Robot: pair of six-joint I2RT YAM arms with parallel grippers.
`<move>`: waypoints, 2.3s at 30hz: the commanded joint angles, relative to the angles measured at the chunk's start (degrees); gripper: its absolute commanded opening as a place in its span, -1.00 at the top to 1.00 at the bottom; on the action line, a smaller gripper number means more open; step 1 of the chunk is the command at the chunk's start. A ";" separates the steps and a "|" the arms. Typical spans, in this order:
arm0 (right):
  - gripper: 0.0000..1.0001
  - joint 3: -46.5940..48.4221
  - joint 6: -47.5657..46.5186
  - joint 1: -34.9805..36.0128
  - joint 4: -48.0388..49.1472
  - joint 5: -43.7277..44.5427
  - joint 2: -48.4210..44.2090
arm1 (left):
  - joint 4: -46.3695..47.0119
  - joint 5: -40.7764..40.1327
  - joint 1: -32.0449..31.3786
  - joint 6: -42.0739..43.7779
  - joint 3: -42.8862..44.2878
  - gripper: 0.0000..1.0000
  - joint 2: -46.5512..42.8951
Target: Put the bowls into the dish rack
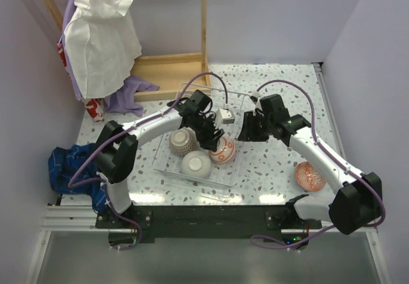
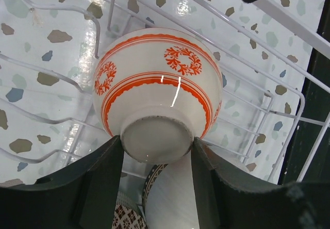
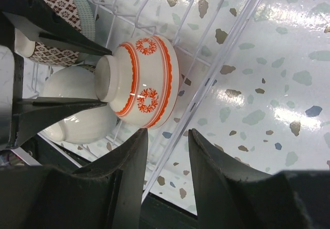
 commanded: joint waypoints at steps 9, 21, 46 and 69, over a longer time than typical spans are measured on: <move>0.13 4.58 -9.56 -0.78 -1.71 4.10 -4.01 | -3.40 -10.69 -5.69 0.65 6.66 -0.15 0.66; 0.09 7.39 -27.55 -0.87 -15.66 14.82 -12.45 | -6.39 -13.94 -5.95 3.02 5.70 -0.41 -8.21; -0.18 -4.56 -40.25 -11.51 -35.47 21.07 -2.55 | -0.77 -33.29 10.74 -0.49 10.36 -0.46 -9.54; 0.03 -6.84 -38.49 -12.47 -29.76 24.58 12.86 | 5.56 -35.13 11.36 1.44 3.76 -0.46 -14.02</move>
